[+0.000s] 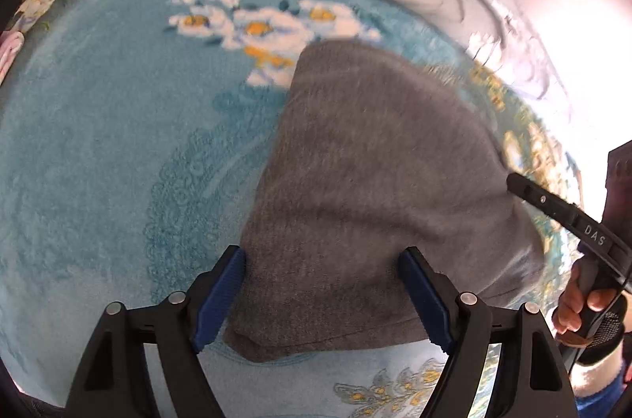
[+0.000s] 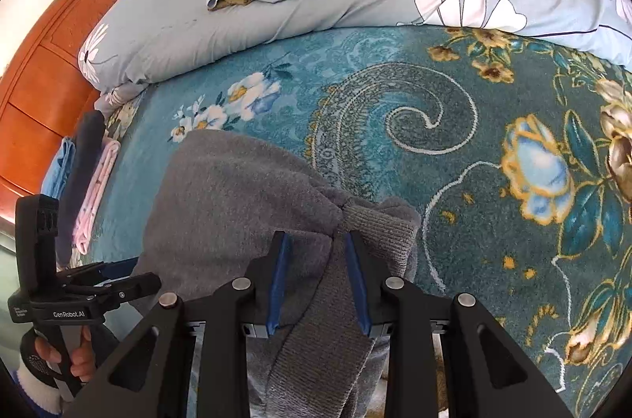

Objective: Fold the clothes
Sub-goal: 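Grasp the folded bundle edge with the left tool beside the right tool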

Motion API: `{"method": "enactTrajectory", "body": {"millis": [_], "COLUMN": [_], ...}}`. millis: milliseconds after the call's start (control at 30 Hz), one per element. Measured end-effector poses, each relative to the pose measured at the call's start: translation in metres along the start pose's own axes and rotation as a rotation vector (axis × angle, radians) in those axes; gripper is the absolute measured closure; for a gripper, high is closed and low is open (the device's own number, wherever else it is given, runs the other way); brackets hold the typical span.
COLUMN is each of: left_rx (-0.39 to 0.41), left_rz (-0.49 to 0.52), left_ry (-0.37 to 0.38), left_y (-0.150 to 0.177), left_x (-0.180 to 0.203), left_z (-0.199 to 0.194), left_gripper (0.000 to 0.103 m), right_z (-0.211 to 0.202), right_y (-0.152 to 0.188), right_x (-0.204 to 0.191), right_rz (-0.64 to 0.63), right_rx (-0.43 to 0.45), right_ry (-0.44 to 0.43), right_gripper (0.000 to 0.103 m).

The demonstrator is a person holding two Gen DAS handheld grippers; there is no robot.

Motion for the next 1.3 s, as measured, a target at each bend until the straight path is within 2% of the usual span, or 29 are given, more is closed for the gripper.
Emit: {"method": "enactTrajectory", "body": {"millis": [100, 133, 167, 200, 233, 267, 333, 533, 600, 700, 900, 1133, 1300], "left_rx": [0.080, 0.099, 0.099, 0.093, 0.088, 0.072, 0.044, -0.032, -0.048, -0.073, -0.062, -0.093, -0.096], "left_rz": [-0.042, -0.071, -0.107, -0.144, -0.182, -0.219, -0.259, -0.248, -0.226, -0.208, -0.182, -0.128, -0.143], "left_ry": [0.039, 0.045, 0.052, 0.060, 0.068, 0.084, 0.098, 0.139, 0.162, 0.206, 0.230, 0.190, 0.208], "left_y": [-0.003, -0.004, -0.004, -0.005, -0.005, -0.006, -0.003, -0.014, -0.017, -0.019, -0.017, -0.019, -0.024], "left_x": [-0.006, -0.012, -0.019, -0.027, -0.035, -0.043, -0.052, -0.055, -0.053, -0.052, -0.052, -0.046, -0.047], "left_z": [-0.014, -0.017, -0.016, -0.013, -0.010, -0.005, 0.000, 0.028, 0.035, 0.047, 0.051, 0.055, 0.053], "left_gripper": [0.019, 0.014, 0.011, 0.005, 0.002, 0.001, 0.000, 0.000, 0.000, 0.000, 0.000, 0.000, 0.001], "right_z": [-0.017, -0.022, -0.027, -0.031, -0.032, -0.032, -0.028, -0.003, 0.004, 0.015, 0.026, 0.027, 0.029], "right_y": [0.001, 0.002, 0.004, 0.006, 0.008, 0.011, 0.018, 0.041, 0.046, 0.049, 0.048, 0.051, 0.043], "right_x": [0.003, 0.007, 0.013, 0.022, 0.029, 0.039, 0.059, 0.091, 0.093, 0.086, 0.073, 0.078, 0.075], "right_rz": [0.038, 0.059, 0.087, 0.119, 0.146, 0.187, 0.272, 0.451, 0.480, 0.475, 0.401, 0.416, 0.422], "right_rx": [0.031, 0.038, 0.046, 0.054, 0.054, 0.045, 0.013, -0.084, -0.093, -0.120, -0.117, -0.105, -0.094], "right_ry": [-0.069, -0.088, -0.103, -0.120, -0.136, -0.156, -0.189, -0.296, -0.336, -0.366, -0.375, -0.402, -0.412], "right_gripper": [0.069, 0.060, 0.052, 0.050, 0.043, 0.035, 0.027, 0.024, 0.015, 0.014, 0.013, 0.012, 0.012]}}
Point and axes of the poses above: each gripper's, at about its wrist camera, not at the fingertips, and z roughly the way its jaws point, x to its right, y to its underside, the point moved 2 cm from there along z, roughly the way its jaws point, and after that the axes turned 13 degrees about z, right-handed, at the moved point
